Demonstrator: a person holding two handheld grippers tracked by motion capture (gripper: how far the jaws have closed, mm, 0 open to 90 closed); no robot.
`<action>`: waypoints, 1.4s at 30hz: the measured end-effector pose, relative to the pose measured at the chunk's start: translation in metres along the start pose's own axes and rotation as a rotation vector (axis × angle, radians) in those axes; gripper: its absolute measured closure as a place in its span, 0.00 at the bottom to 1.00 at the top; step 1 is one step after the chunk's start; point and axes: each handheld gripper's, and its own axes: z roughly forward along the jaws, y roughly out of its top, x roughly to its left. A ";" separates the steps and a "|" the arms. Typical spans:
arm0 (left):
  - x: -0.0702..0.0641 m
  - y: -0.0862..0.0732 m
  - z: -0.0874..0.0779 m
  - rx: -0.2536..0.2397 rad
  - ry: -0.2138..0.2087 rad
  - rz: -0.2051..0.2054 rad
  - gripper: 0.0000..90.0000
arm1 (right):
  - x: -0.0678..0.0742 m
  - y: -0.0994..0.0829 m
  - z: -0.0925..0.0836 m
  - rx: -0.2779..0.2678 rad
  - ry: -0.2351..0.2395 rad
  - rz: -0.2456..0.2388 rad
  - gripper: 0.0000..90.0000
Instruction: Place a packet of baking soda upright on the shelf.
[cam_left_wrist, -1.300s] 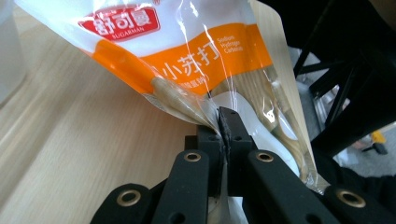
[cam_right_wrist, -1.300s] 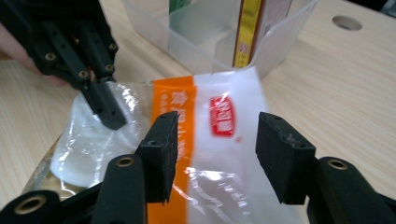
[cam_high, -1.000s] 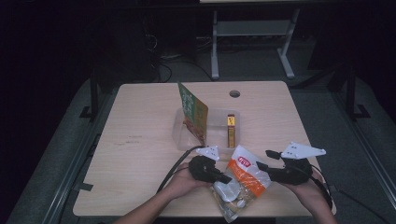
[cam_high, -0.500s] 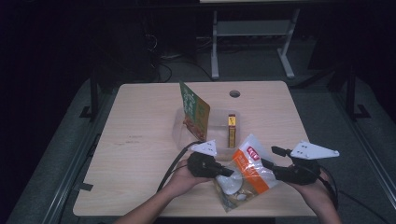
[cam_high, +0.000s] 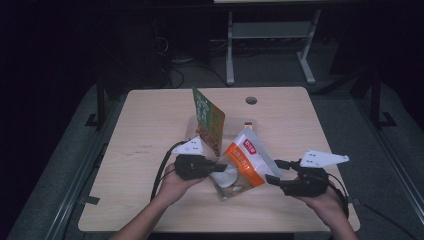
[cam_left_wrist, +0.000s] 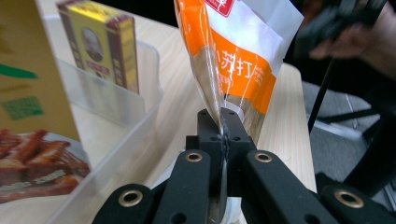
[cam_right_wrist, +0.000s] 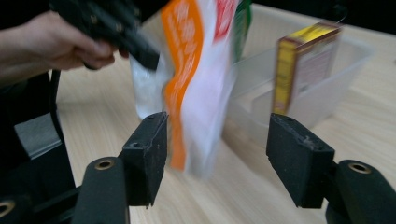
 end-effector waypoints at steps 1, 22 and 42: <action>0.000 0.001 -0.003 -0.016 0.003 -0.003 1.00 | 0.000 0.000 0.004 0.006 0.006 0.000 0.43; 0.004 -0.003 -0.007 -0.091 0.003 -0.041 0.98 | 0.006 0.018 0.045 -0.094 0.191 -0.001 1.00; 0.001 -0.021 -0.028 0.042 0.156 0.018 0.46 | 0.005 0.024 0.024 -0.162 0.167 0.038 1.00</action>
